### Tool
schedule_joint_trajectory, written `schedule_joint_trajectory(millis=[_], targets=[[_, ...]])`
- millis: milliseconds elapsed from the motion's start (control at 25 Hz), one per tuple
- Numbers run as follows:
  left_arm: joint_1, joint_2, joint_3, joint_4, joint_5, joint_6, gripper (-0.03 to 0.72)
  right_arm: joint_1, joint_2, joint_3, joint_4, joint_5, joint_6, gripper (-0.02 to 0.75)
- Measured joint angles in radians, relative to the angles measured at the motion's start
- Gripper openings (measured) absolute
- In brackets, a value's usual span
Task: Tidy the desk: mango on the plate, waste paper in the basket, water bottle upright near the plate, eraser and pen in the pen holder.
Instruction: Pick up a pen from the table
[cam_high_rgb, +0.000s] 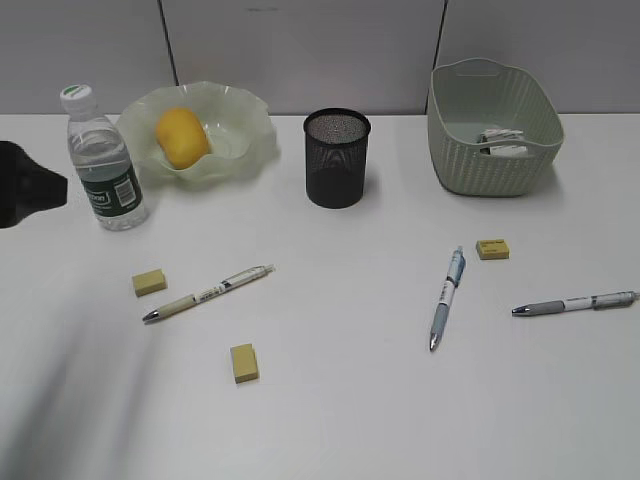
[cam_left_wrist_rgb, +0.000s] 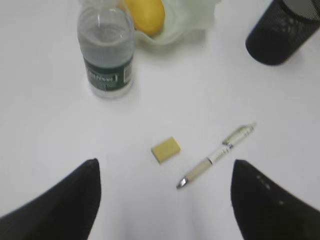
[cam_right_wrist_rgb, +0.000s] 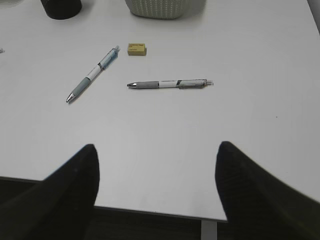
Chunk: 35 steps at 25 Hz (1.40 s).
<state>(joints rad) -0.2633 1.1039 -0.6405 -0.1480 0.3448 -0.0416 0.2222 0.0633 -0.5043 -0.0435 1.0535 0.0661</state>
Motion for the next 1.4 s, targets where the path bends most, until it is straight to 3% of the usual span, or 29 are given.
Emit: schedule_joint_trajectory(millis=[240,440,1000,1400], targets=[[0.0,-0.189,-0.123,0.054,0.559,0.0,0.572,0.0,0.0,0.0,0.0,0.0,0.0,0.568],[0.0,-0.361,-0.128,0.079,0.829,0.0,0.564,0.0,0.0,0.0,0.0,0.0,0.0,0.568],[0.0,-0.871,-0.009,0.083,0.876,0.005,0.556,0.001,0.0,0.0,0.001,0.0,0.0,0.568],[0.0,-0.965,0.065,0.083,0.854,0.055,0.554,0.001,0.0,0.0,0.001,0.0,0.0,0.568]])
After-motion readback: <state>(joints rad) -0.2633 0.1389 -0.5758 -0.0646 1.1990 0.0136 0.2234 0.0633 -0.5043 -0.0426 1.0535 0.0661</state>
